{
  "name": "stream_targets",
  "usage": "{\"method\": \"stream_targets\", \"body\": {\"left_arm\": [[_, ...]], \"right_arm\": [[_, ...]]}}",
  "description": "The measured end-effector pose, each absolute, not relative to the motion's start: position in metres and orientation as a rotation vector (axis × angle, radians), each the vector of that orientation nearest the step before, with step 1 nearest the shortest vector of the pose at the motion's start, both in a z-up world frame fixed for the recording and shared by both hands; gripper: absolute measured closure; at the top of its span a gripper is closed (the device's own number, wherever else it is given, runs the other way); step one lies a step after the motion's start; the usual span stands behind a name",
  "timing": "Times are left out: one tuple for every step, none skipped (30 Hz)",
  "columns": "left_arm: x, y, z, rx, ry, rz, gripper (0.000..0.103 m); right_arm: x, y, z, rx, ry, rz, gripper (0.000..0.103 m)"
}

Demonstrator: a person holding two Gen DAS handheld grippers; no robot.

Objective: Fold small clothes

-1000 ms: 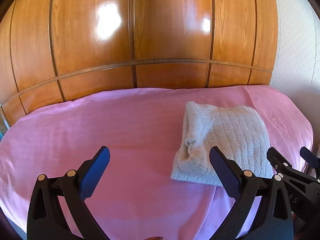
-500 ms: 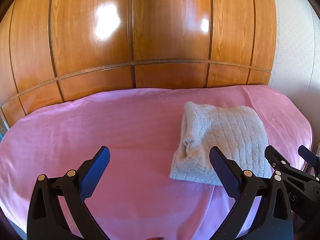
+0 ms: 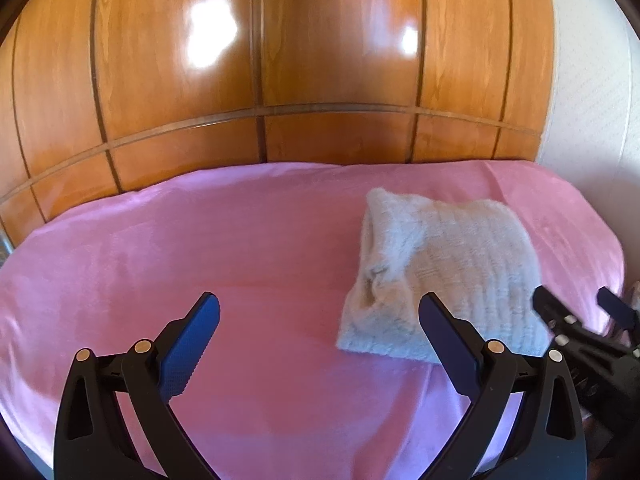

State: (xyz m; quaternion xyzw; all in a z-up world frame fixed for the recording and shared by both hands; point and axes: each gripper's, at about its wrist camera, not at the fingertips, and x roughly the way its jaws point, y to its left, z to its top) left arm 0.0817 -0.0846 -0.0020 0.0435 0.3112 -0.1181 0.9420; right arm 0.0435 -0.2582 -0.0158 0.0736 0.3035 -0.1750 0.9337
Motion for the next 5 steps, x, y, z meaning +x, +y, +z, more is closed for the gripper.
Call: {"method": "stream_targets", "body": {"left_arm": [[0.081,-0.084,-0.004,0.093,0.632,-0.233,0.004],[0.081,-0.083,-0.005,0.095,0.630,-0.231,0.004],[0.081,-0.081,-0.007,0.097,0.630,-0.225,0.004],[0.082,-0.078,-0.009,0.095,0.632,-0.212,0.004],[0.082,-0.075,-0.012,0.092,0.634,-0.202,0.004]], "right_arm": [[0.045,-0.260,-0.015,0.151,0.620,-0.362,0.002],[0.046,-0.263,-0.014,0.152,0.617,-0.366,0.002],[0.047,-0.265,-0.013,0.152,0.614,-0.371,0.002],[0.047,-0.268,-0.012,0.151,0.611,-0.376,0.002],[0.049,-0.272,-0.011,0.148,0.607,-0.383,0.002]]}}
